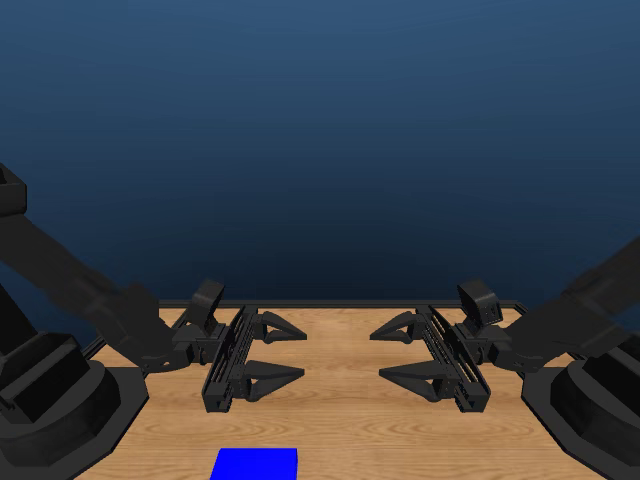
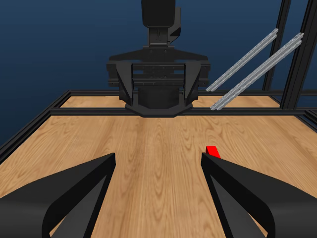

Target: Insert peg into socket

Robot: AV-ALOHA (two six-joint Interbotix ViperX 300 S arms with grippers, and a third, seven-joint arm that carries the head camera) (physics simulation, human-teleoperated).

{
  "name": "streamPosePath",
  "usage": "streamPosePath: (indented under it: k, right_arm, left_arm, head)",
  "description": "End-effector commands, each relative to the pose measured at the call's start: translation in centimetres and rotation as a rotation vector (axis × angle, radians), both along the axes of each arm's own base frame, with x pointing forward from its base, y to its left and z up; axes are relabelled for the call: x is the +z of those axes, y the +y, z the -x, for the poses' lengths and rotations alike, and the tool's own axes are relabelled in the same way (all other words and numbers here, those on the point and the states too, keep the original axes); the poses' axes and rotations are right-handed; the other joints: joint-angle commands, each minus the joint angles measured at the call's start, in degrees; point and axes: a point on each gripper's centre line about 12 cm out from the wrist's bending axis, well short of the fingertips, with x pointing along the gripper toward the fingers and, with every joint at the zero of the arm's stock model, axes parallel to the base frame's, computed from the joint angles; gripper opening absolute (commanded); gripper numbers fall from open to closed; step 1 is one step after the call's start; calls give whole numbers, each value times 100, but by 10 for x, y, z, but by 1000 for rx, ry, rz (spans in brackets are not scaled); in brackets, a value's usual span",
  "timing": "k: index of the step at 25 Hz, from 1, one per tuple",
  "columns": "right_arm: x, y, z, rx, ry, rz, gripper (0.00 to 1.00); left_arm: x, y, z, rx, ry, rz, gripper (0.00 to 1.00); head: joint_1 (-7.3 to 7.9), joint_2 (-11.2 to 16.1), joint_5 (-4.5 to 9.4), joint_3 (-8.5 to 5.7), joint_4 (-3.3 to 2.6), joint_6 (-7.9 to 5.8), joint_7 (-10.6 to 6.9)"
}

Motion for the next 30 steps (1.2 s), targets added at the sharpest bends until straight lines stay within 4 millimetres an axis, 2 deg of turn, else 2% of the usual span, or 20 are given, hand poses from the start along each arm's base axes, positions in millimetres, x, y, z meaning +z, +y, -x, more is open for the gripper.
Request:
streamPosePath:
  k: [1, 6, 11, 13, 14, 15, 18, 19, 21, 22, 23, 24, 30]
  right_arm:
    - [5, 3, -13, -60, 33, -135, 100]
    - [8, 10, -24, -55, 47, -145, 100]
    - [13, 11, -30, -50, 53, -140, 100]
    - [16, 13, -33, -44, 52, -141, 100]
    - [12, 15, -33, -38, 69, -140, 100]
    - [12, 18, -33, -34, 74, -142, 100]
    - [5, 22, -33, -34, 102, -163, 100]
    - [0, 24, -34, -35, 118, -165, 100]
    - [-9, 27, -34, -43, 157, -167, 100]
    - [-13, 27, -35, -51, 165, -170, 100]
    - [-17, 27, -36, -61, 180, -173, 100]
    - [-23, 27, -35, -68, 199, -177, 100]
    - [-33, 27, -34, -90, 215, -210, 100]
  left_arm:
    - [31, -24, -12, -14, -172, 92, 100]
    - [43, -38, -11, -22, -216, 71, 100]
    - [46, -21, -12, 19, -220, 63, 100]
    - [40, -20, -12, 20, -190, 78, 100]
    - [31, -16, -12, 47, -135, 103, 100]
    - [11, -12, -10, 76, -27, 135, 100]
    - [-23, -2, 0, 162, 197, 237, 100]
    - [-27, -6, 2, 155, 270, 269, 100]
    - [-46, -13, 12, 152, 379, 293, 100]
    - [-50, -18, 14, 140, 425, 307, 100]
    - [-44, -24, 11, 124, 425, 330, 100]
    - [-53, -29, 17, 112, 491, 331, 100]
    - [-57, -49, 21, 54, 647, 378, 100]
  head:
    - [-11, 35, 1139, -352, -10, -40, 38]
    - [-13, 37, 1202, -370, -7, -33, 95]
    - [-7, 53, 1222, -376, -8, -47, 79]
    - [-16, 76, 1222, -379, -9, -38, 68]
    - [-24, 92, 1235, -378, -12, -39, 69]
    - [-32, 109, 1251, -372, -12, -37, 92]
    - [-75, 180, 1436, -376, -10, 14, 171]
    - [-93, 230, 1515, -391, -5, 53, 218]
    - [-128, 340, 1573, -404, 7, 131, 302]
    - [-149, 409, 1626, -419, 15, 184, 345]
    - [-168, 464, 1730, -434, 22, 232, 374]
    - [-190, 526, 1781, -448, 25, 265, 389]
    - [-264, 729, 1869, -476, 21, 323, 403]
